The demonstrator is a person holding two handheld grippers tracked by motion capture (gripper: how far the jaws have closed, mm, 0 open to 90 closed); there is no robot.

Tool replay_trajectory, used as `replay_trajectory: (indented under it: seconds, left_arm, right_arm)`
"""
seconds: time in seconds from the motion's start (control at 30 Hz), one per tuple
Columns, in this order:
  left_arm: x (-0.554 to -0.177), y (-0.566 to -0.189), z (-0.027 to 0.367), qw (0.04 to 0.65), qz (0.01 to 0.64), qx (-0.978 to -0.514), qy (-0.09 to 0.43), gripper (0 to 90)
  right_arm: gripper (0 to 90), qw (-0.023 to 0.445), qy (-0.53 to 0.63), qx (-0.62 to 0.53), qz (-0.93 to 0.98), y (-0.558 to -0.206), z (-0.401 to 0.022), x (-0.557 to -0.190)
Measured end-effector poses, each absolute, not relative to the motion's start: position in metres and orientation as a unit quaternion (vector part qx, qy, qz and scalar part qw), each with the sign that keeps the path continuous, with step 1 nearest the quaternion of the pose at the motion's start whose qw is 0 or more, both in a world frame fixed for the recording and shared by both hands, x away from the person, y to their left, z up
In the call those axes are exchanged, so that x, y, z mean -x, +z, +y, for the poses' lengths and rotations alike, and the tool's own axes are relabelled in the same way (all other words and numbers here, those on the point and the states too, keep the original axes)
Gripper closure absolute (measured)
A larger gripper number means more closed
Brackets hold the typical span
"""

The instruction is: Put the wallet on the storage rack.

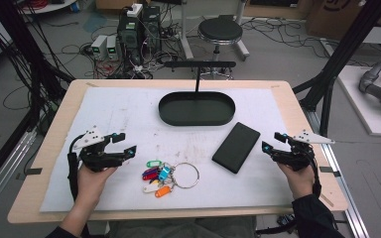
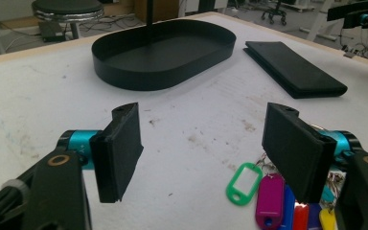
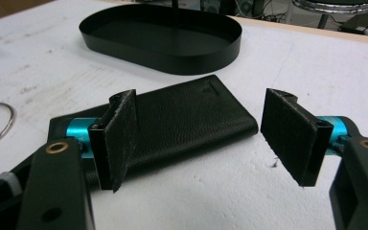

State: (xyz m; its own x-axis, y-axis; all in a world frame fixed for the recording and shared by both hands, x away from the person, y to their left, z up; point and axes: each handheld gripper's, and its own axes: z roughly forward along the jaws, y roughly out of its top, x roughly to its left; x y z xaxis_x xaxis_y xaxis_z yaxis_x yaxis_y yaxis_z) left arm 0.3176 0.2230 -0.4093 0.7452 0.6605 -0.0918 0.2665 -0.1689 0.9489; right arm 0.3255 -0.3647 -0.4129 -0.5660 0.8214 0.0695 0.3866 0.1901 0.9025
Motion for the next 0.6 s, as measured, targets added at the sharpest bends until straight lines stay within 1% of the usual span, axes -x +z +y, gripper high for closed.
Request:
replay_trajectory:
  seconds: [0.17, 0.27, 0.33, 0.47, 0.6]
  left_arm:
    - [-0.319, -0.406, 0.215, 0.569, 0.303, -0.744, 0.176, 28.8]
    - [-0.319, -0.405, 0.209, 0.567, 0.295, -0.748, 0.179, 28.5]
    - [-0.319, -0.405, 0.207, 0.565, 0.295, -0.75, 0.181, 26.8]
    - [-0.318, -0.405, 0.206, 0.562, 0.291, -0.752, 0.183, 26.6]
    - [-0.316, -0.405, 0.206, 0.562, 0.29, -0.753, 0.184, 26.7]
  right_arm:
    - [29.8, 0.221, 0.488, -0.418, 0.734, -0.417, -0.374, -0.327]
    - [29.9, 0.217, 0.488, -0.433, 0.726, -0.419, -0.379, -0.334]
    - [30.9, 0.217, 0.483, -0.439, 0.725, -0.421, -0.38, -0.342]
    - [39.1, 0.2, 0.472, -0.445, 0.734, -0.423, -0.376, -0.359]
    - [43.1, 0.185, 0.453, -0.439, 0.754, -0.424, -0.367, -0.38]
